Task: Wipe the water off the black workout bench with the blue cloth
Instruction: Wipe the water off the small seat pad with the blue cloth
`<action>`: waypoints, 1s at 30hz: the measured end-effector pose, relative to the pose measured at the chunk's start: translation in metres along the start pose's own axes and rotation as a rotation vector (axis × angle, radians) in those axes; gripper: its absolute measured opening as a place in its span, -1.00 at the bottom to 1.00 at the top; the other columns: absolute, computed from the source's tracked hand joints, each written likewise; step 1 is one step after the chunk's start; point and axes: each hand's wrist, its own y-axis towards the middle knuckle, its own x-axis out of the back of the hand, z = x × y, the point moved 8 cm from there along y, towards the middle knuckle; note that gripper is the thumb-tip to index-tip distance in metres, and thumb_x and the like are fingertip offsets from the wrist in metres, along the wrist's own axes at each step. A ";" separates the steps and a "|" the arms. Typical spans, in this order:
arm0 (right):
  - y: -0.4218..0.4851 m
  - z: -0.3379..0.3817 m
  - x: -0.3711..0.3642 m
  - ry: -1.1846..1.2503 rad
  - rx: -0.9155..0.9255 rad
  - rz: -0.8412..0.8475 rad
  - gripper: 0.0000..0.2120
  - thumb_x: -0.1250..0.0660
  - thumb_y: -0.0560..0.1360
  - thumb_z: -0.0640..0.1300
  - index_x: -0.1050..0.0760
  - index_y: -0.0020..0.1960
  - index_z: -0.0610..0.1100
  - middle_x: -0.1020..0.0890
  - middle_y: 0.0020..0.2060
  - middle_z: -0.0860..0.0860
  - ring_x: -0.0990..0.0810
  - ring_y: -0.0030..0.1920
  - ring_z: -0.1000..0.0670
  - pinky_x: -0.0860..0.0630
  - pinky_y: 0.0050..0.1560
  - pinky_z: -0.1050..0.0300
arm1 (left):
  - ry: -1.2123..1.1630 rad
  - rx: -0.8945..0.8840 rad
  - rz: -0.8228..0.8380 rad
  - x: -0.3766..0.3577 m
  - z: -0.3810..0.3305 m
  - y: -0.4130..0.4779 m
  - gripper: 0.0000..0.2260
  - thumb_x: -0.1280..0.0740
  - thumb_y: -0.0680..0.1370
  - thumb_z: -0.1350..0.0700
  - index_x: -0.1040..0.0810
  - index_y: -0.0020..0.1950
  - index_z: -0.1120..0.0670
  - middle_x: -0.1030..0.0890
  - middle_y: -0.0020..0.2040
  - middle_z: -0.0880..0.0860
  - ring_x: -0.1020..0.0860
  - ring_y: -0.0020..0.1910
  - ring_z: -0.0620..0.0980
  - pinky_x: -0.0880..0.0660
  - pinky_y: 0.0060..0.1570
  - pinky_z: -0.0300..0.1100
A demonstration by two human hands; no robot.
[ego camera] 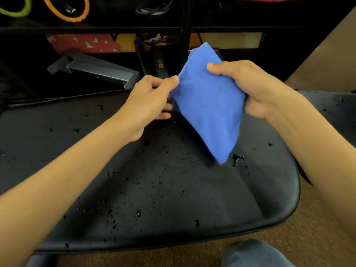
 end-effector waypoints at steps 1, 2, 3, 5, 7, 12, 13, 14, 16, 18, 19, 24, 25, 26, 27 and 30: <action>0.002 0.000 -0.002 0.050 -0.009 -0.008 -0.84 -0.33 0.50 -0.04 -0.61 -0.02 -0.11 -0.72 -0.10 0.01 -0.69 -0.07 0.03 -0.60 -0.05 0.12 | -0.032 0.040 0.031 -0.002 0.003 0.000 -0.71 -0.27 0.55 -0.15 -0.50 0.10 0.04 -0.61 0.02 0.06 -0.64 -0.11 -0.03 -0.59 -0.22 -0.18; 0.004 0.001 -0.004 0.096 -0.016 -0.009 -0.81 -0.32 0.51 -0.04 -0.60 0.03 -0.11 -0.71 -0.07 0.00 -0.69 -0.05 0.02 -0.60 -0.03 0.11 | -0.070 0.072 0.077 -0.006 0.005 0.000 -0.70 -0.26 0.56 -0.15 -0.53 0.09 0.05 -0.64 0.00 0.08 -0.66 -0.12 0.00 -0.59 -0.22 -0.17; 0.007 0.000 -0.006 0.140 -0.020 -0.005 -0.78 -0.31 0.52 -0.03 -0.59 0.07 -0.12 -0.71 -0.04 -0.01 -0.69 -0.03 0.01 -0.60 -0.01 0.10 | -0.115 0.093 0.129 -0.010 0.005 -0.002 -0.71 -0.25 0.56 -0.14 -0.55 0.08 0.05 -0.66 -0.02 0.08 -0.67 -0.12 0.01 -0.60 -0.20 -0.15; 0.010 -0.002 -0.013 0.224 -0.032 0.020 -0.73 -0.28 0.53 -0.04 -0.56 0.15 -0.14 -0.70 0.00 -0.04 -0.68 0.00 -0.02 -0.60 0.02 0.07 | -0.227 0.113 0.220 -0.019 0.002 -0.003 -0.75 -0.25 0.57 -0.13 -0.56 0.08 0.00 -0.68 0.00 0.05 -0.68 -0.08 0.00 -0.62 -0.10 -0.09; 0.012 -0.004 -0.022 0.273 -0.044 0.064 -0.72 -0.26 0.54 -0.04 -0.55 0.17 -0.15 -0.69 0.02 -0.06 -0.68 0.01 -0.03 -0.61 0.01 0.07 | -0.323 0.116 0.280 -0.027 -0.002 -0.004 -0.75 -0.26 0.56 -0.12 -0.55 0.13 -0.02 -0.68 0.05 0.00 -0.66 0.00 -0.01 -0.61 -0.02 -0.03; 0.016 -0.002 -0.025 0.203 0.019 0.080 -0.75 -0.27 0.54 -0.08 -0.55 0.15 -0.16 -0.69 0.02 -0.07 -0.67 0.01 -0.02 -0.62 0.00 0.10 | -0.395 0.088 0.261 -0.034 -0.013 -0.001 -0.70 -0.34 0.54 -0.01 -0.55 0.22 0.09 -0.67 0.09 0.01 -0.64 0.07 -0.04 -0.57 0.09 -0.01; 0.017 -0.001 -0.021 0.163 0.048 0.047 -0.77 -0.28 0.54 -0.09 -0.56 0.14 -0.16 -0.69 0.01 -0.06 -0.68 0.00 -0.01 -0.62 -0.01 0.10 | -0.376 0.073 0.253 -0.035 -0.015 -0.001 -0.71 -0.34 0.54 0.01 -0.55 0.22 0.09 -0.67 0.09 0.01 -0.64 0.06 -0.05 -0.57 0.08 -0.04; 0.018 0.000 -0.016 0.131 0.071 0.010 -0.78 -0.29 0.54 -0.10 -0.55 0.13 -0.16 -0.69 -0.01 -0.06 -0.68 -0.02 -0.01 -0.62 -0.03 0.11 | -0.362 0.062 0.247 -0.037 -0.016 -0.001 -0.72 -0.35 0.54 0.02 -0.56 0.21 0.10 -0.67 0.09 0.00 -0.64 0.06 -0.06 -0.58 0.07 -0.06; 0.017 0.001 -0.006 0.077 0.102 -0.062 -0.76 -0.32 0.52 -0.11 -0.52 0.16 -0.16 -0.68 -0.01 -0.06 -0.68 -0.02 -0.01 -0.62 -0.07 0.11 | -0.353 0.056 0.234 -0.041 -0.018 -0.003 -0.73 -0.35 0.54 0.03 -0.57 0.19 0.11 -0.67 0.08 0.01 -0.64 0.04 -0.07 -0.59 0.03 -0.11; 0.013 0.001 0.005 -0.027 0.135 -0.149 -0.65 -0.35 0.50 -0.10 -0.43 0.26 -0.13 -0.64 0.03 -0.04 -0.66 0.01 -0.01 -0.61 -0.04 0.10 | -0.355 0.069 0.216 -0.047 -0.020 -0.005 -0.73 -0.36 0.53 0.04 -0.58 0.17 0.13 -0.67 0.06 0.04 -0.65 0.02 -0.04 -0.59 0.01 -0.13; 0.008 0.002 0.012 -0.097 0.152 -0.204 -0.58 -0.36 0.50 -0.08 -0.37 0.31 -0.10 -0.60 0.04 -0.02 -0.63 0.02 0.00 -0.59 -0.02 0.11 | -0.353 0.076 0.209 -0.051 -0.022 -0.006 -0.73 -0.37 0.53 0.04 -0.58 0.16 0.13 -0.67 0.05 0.05 -0.65 0.02 -0.03 -0.59 0.00 -0.12; -0.029 0.016 0.035 -0.319 0.321 -0.356 -0.62 -0.28 0.54 -0.05 -0.37 0.34 0.02 -0.56 0.06 0.00 -0.55 0.05 0.10 -0.52 0.06 0.18 | -0.350 0.057 0.239 -0.082 -0.042 -0.013 -0.76 -0.36 0.53 0.04 -0.59 0.14 0.12 -0.68 0.01 0.06 -0.65 -0.02 -0.01 -0.60 -0.01 -0.09; -0.037 0.018 0.039 -0.333 0.352 -0.360 -0.66 -0.25 0.55 -0.07 -0.42 0.32 0.00 -0.56 0.10 0.03 -0.53 0.10 0.11 -0.51 0.13 0.16 | -0.347 0.049 0.245 -0.091 -0.046 -0.016 -0.76 -0.36 0.54 0.04 -0.59 0.14 0.13 -0.68 0.01 0.07 -0.65 -0.02 0.00 -0.60 0.00 -0.07; -0.044 0.020 0.044 -0.329 0.377 -0.364 -0.69 -0.23 0.57 -0.09 -0.45 0.30 -0.02 -0.57 0.12 0.05 -0.53 0.14 0.12 -0.49 0.19 0.14 | -0.344 0.039 0.254 -0.100 -0.051 -0.018 -0.75 -0.35 0.54 0.04 -0.58 0.15 0.14 -0.67 0.01 0.09 -0.65 -0.02 0.01 -0.59 0.03 -0.04; -0.051 0.021 0.051 -0.309 0.397 -0.373 -0.70 -0.22 0.57 -0.11 -0.47 0.30 -0.03 -0.58 0.14 0.07 -0.53 0.16 0.13 -0.48 0.22 0.14 | -0.344 0.028 0.272 -0.109 -0.057 -0.020 -0.74 -0.34 0.55 0.04 -0.57 0.17 0.14 -0.66 0.03 0.10 -0.64 0.00 0.02 -0.58 0.06 -0.01; -0.072 0.025 0.078 -0.214 0.428 -0.406 -0.66 -0.23 0.58 -0.10 -0.43 0.34 0.00 -0.60 0.11 0.08 -0.55 0.14 0.19 -0.49 0.19 0.23 | -0.369 0.011 0.379 -0.140 -0.075 -0.029 -0.70 -0.29 0.58 0.01 -0.53 0.23 0.14 -0.64 0.09 0.10 -0.62 0.06 0.03 -0.55 0.13 0.03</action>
